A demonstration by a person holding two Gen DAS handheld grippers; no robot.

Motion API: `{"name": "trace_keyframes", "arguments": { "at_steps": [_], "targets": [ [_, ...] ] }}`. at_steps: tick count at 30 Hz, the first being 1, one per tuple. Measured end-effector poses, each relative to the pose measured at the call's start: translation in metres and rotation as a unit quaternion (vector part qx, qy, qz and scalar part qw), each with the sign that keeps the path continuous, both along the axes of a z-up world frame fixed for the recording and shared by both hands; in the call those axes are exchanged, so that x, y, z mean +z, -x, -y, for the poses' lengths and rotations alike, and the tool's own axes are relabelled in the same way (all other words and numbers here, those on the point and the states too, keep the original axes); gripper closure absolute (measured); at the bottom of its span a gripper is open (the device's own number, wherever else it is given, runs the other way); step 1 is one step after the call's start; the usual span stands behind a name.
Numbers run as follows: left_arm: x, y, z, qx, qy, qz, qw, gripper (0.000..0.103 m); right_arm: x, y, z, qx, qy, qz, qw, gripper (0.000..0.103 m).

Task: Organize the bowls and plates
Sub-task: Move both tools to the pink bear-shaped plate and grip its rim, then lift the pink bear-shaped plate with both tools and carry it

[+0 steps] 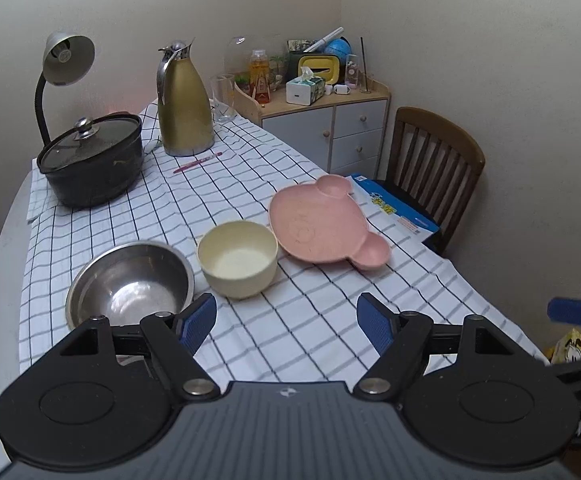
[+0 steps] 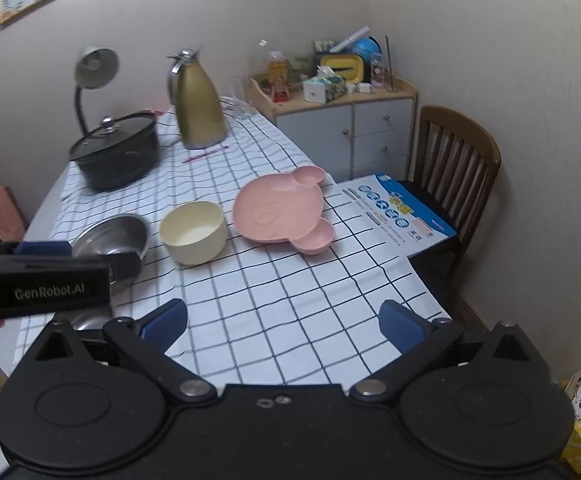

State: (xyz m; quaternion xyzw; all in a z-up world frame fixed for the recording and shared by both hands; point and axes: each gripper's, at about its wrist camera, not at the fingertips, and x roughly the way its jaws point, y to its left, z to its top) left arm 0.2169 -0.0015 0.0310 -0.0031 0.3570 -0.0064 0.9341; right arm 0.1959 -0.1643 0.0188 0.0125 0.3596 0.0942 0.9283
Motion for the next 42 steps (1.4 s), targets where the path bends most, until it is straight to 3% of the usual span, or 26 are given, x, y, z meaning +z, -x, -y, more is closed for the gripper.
{"name": "trace_keyframes", "arguments": {
  "at_steps": [3, 12, 18, 24, 28, 34, 36, 42],
  "targets": [
    [0.0, -0.036, -0.003, -0.01, 0.02, -0.005, 0.9997, 0.024, -0.008, -0.026, 0.0, -0.006, 0.0, -0.014, 1.0, 0.001],
    [-0.003, -0.148, 0.0, -0.018, -0.003, -0.013, 0.9998, 0.024, -0.039, -0.105, 0.003, -0.051, -0.029, -0.06, 0.996, 0.003],
    [-0.025, -0.214, 0.0, -0.017, 0.0, -0.046, 0.9988, 0.024, -0.068, -0.146, 0.004, -0.077, -0.081, -0.112, 0.987, 0.011],
    [-0.051, -0.27, -0.008, -0.001, 0.003, -0.08, 0.9968, 0.024, -0.083, -0.18, -0.01, -0.091, -0.124, -0.129, 0.98, 0.018],
    [-0.067, -0.295, -0.013, 0.001, -0.002, -0.098, 0.9952, 0.024, -0.099, -0.204, -0.017, -0.115, -0.165, -0.161, 0.966, 0.024],
    [-0.085, -0.317, -0.018, -0.002, -0.014, -0.115, 0.9933, 0.024, -0.124, -0.237, -0.019, -0.18, -0.222, -0.221, 0.932, 0.037],
    [-0.09, -0.321, -0.018, -0.005, -0.017, -0.12, 0.9926, 0.024, -0.13, -0.244, -0.024, -0.186, -0.233, -0.239, 0.924, 0.048],
    [-0.101, -0.331, -0.022, -0.007, -0.016, -0.128, 0.9916, 0.024, -0.143, -0.254, -0.029, -0.219, -0.254, -0.259, 0.906, 0.065]
  ]
}}
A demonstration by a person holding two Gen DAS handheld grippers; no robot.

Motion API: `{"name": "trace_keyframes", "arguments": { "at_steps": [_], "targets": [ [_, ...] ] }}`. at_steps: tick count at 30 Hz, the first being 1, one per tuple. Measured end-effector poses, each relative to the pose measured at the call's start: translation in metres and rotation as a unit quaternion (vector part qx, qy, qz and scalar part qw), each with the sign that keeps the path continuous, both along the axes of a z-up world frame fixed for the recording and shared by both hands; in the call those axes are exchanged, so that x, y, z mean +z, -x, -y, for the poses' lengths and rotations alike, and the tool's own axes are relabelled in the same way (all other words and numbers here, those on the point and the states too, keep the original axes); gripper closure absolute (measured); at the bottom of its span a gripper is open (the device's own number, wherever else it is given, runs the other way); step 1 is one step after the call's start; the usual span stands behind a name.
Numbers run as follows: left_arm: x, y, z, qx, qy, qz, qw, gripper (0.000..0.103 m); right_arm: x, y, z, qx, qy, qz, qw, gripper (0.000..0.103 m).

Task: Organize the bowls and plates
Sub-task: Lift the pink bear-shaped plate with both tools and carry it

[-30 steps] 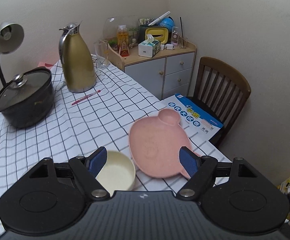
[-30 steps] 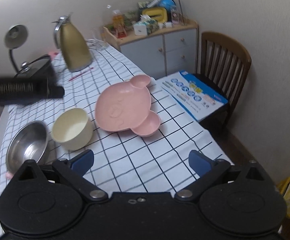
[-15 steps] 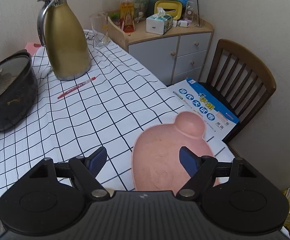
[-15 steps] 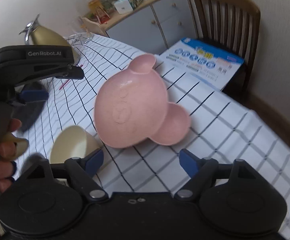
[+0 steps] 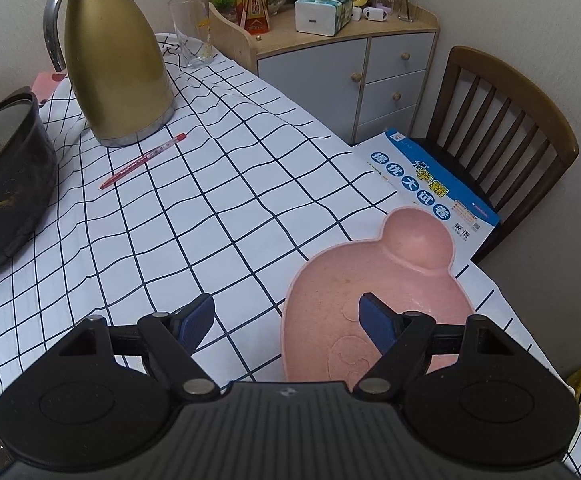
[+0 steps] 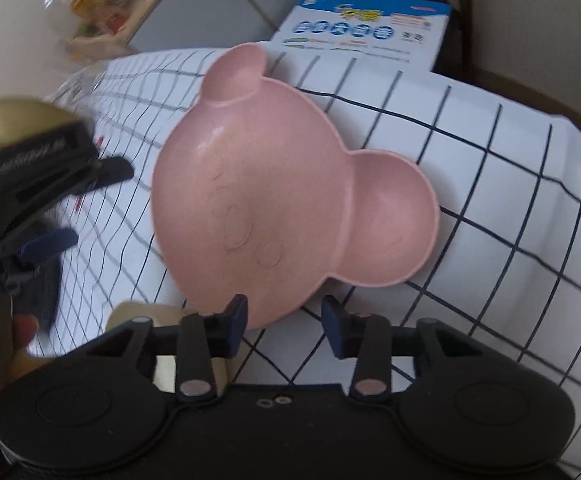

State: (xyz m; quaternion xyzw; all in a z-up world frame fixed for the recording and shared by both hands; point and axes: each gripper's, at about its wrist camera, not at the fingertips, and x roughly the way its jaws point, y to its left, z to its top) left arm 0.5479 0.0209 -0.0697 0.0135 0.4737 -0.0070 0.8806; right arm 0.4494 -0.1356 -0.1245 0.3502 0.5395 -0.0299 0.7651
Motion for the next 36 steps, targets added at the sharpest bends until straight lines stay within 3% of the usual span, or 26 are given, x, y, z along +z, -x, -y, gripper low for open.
{"name": "trace_keyframes", "arguments": {
  "at_steps": [2, 7, 11, 16, 22, 25, 29, 34, 36],
  "targets": [
    [-0.003, -0.003, -0.002, 0.0, 0.002, -0.001, 1.0, 0.024, -0.002, -0.003, 0.001, -0.011, 0.001, -0.003, 1.0, 0.067],
    [-0.008, -0.007, -0.005, -0.001, 0.006, -0.005, 1.0, 0.024, -0.01, -0.006, 0.008, -0.029, -0.009, -0.012, 0.999, 0.088],
    [-0.013, -0.011, -0.005, -0.013, 0.014, -0.014, 0.9997, 0.036, -0.009, -0.006, 0.018, -0.012, -0.001, 0.01, 1.0, 0.09],
    [-0.024, -0.016, 0.0, -0.036, 0.017, -0.027, 0.9988, 0.042, -0.007, -0.012, 0.053, 0.047, 0.005, 0.018, 0.999, 0.092],
    [-0.046, -0.024, 0.01, -0.056, 0.051, -0.066, 0.9949, 0.062, -0.001, -0.024, 0.101, 0.109, 0.031, 0.029, 0.993, 0.095],
    [-0.054, -0.025, 0.018, -0.064, 0.056, -0.081, 0.9931, 0.063, 0.001, -0.029, 0.117, 0.121, 0.042, 0.035, 0.991, 0.096],
    [-0.06, -0.025, 0.024, -0.065, 0.062, -0.088, 0.9921, 0.066, 0.003, -0.028, 0.117, 0.134, 0.067, 0.039, 0.988, 0.086],
    [-0.062, -0.022, 0.029, -0.063, 0.074, -0.086, 0.9915, 0.081, 0.003, -0.025, 0.112, 0.142, 0.081, 0.048, 0.985, 0.085],
    [-0.06, -0.02, 0.032, -0.059, 0.067, -0.083, 0.9925, 0.081, 0.001, -0.025, 0.111, 0.141, 0.078, 0.047, 0.986, 0.09]
  ]
}}
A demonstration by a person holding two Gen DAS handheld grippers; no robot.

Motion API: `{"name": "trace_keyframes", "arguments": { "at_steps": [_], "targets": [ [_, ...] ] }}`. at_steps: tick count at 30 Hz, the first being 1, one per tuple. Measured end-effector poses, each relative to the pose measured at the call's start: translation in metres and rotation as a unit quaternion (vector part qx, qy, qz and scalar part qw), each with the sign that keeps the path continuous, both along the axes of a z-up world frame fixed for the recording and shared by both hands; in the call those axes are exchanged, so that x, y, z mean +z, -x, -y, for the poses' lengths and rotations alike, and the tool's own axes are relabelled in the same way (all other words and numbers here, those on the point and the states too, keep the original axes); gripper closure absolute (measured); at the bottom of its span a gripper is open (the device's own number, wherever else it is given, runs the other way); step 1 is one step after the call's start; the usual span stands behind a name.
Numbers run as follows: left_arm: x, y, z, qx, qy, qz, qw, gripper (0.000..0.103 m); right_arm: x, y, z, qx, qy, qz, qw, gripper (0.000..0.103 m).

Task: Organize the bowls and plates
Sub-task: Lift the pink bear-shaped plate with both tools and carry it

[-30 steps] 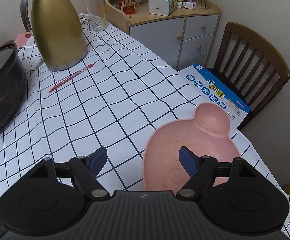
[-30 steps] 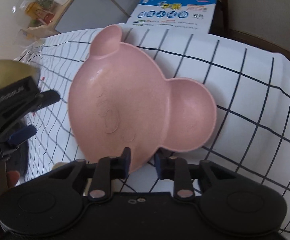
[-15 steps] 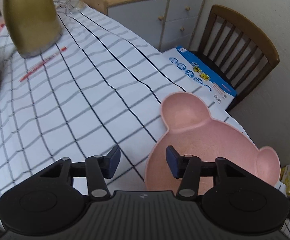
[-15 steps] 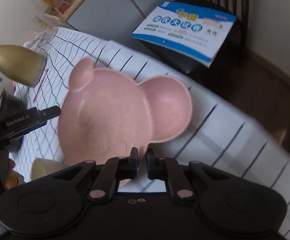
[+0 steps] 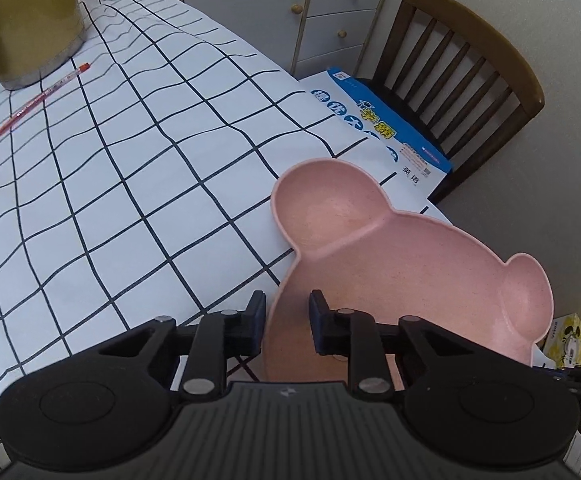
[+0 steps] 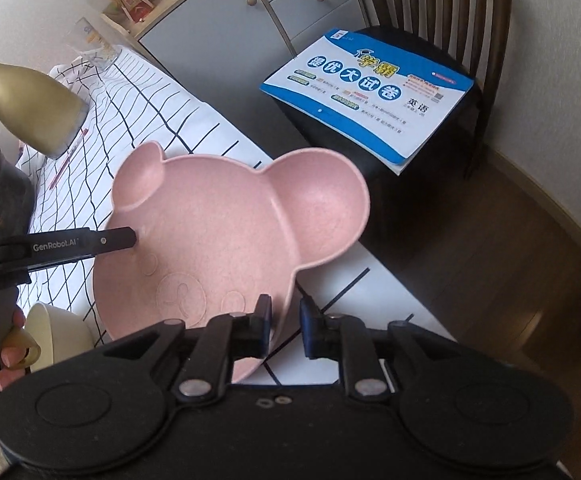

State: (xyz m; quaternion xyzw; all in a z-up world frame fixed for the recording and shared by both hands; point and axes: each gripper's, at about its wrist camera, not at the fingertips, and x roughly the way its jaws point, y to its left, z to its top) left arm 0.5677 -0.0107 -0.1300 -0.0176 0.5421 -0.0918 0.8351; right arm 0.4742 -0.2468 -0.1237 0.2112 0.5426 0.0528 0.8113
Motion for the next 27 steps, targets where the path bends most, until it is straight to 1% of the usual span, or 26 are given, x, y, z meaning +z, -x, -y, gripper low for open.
{"name": "trace_keyframes", "arguments": {
  "at_steps": [1, 4, 8, 13, 19, 27],
  "targets": [
    [0.001, 0.001, 0.0, 0.003, 0.0, 0.0, 1.0, 0.082, 0.001, 0.0, -0.001, 0.002, 0.003, 0.003, 1.0, 0.092],
    [0.002, 0.006, 0.0, 0.014, 0.001, -0.003, 0.9999, 0.082, 0.004, 0.001, -0.006, 0.002, 0.024, 0.011, 1.0, 0.092],
    [0.01, 0.019, 0.0, 0.021, 0.001, -0.001, 0.9998, 0.085, 0.007, 0.008, -0.006, 0.007, 0.026, 0.017, 0.999, 0.093],
    [0.027, 0.043, 0.002, 0.023, 0.008, 0.005, 0.9997, 0.086, 0.023, 0.022, -0.001, 0.01, 0.034, 0.032, 0.999, 0.093],
    [0.058, 0.08, 0.003, 0.027, 0.027, 0.015, 0.9992, 0.086, 0.051, 0.047, 0.004, 0.016, 0.039, 0.051, 0.998, 0.093],
    [0.107, 0.146, 0.013, 0.016, 0.046, 0.049, 0.9976, 0.086, 0.094, 0.101, 0.015, 0.013, 0.047, 0.078, 0.996, 0.093]
  ]
}}
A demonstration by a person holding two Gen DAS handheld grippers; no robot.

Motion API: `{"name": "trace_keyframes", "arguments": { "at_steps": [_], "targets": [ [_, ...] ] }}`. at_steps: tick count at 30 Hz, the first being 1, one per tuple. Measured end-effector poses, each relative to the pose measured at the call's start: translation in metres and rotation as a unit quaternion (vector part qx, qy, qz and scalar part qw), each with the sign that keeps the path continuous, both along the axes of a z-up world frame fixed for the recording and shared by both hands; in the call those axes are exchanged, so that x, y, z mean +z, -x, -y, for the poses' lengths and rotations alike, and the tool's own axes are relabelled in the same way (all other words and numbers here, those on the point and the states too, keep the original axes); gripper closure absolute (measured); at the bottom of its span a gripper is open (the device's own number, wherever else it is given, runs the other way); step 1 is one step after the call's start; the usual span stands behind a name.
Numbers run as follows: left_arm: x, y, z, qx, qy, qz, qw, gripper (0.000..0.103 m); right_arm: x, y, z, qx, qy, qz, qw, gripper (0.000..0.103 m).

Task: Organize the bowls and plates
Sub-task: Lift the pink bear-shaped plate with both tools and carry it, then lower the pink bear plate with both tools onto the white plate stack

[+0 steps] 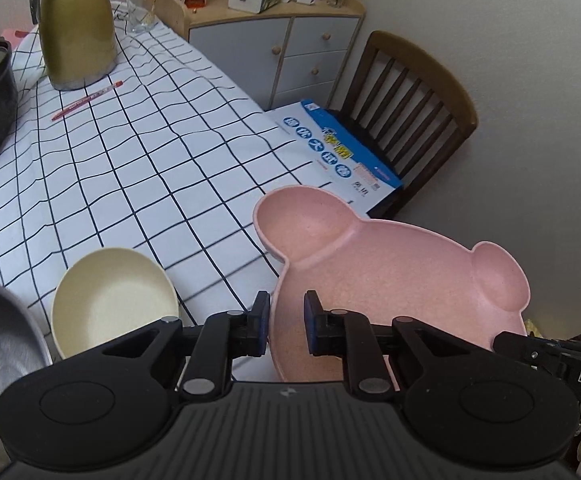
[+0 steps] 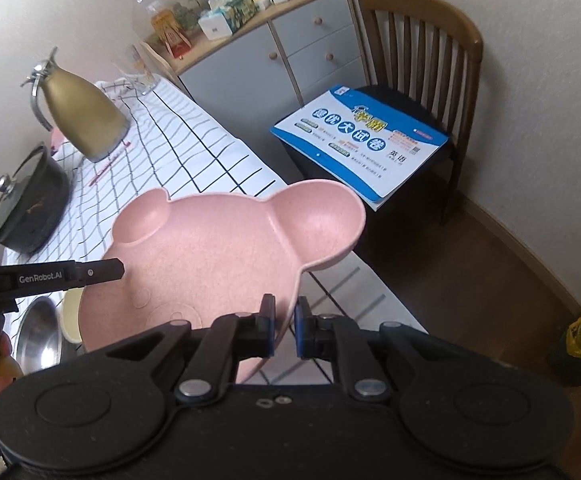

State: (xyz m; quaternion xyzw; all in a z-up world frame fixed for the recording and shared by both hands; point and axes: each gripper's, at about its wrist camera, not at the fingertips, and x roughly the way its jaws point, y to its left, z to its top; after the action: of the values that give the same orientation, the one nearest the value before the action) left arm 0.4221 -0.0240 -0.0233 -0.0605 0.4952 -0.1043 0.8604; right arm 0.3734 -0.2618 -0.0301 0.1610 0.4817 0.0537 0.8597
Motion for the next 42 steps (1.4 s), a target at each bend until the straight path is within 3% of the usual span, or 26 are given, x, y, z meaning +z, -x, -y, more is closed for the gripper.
{"name": "trace_keyframes", "arguments": {
  "at_steps": [9, 17, 29, 42],
  "targets": [
    [0.038, 0.09, -0.003, -0.004, -0.004, 0.031, 0.9995, 0.086, 0.035, 0.072, 0.001, 0.007, -0.001, 0.024, 1.0, 0.093],
    [0.048, 0.179, -0.012, 0.007, -0.006, 0.046, 0.9989, 0.086, 0.039, 0.132, 0.001, 0.027, -0.018, 0.025, 0.999, 0.093],
    [0.021, 0.283, -0.028, 0.055, -0.001, 0.033, 0.9979, 0.086, 0.012, 0.202, -0.006, 0.088, -0.034, 0.012, 0.995, 0.093],
    [-0.034, 0.312, -0.033, 0.083, -0.021, 0.03, 0.9959, 0.086, -0.033, 0.216, -0.027, 0.141, -0.007, 0.024, 0.99, 0.093]
  ]
}}
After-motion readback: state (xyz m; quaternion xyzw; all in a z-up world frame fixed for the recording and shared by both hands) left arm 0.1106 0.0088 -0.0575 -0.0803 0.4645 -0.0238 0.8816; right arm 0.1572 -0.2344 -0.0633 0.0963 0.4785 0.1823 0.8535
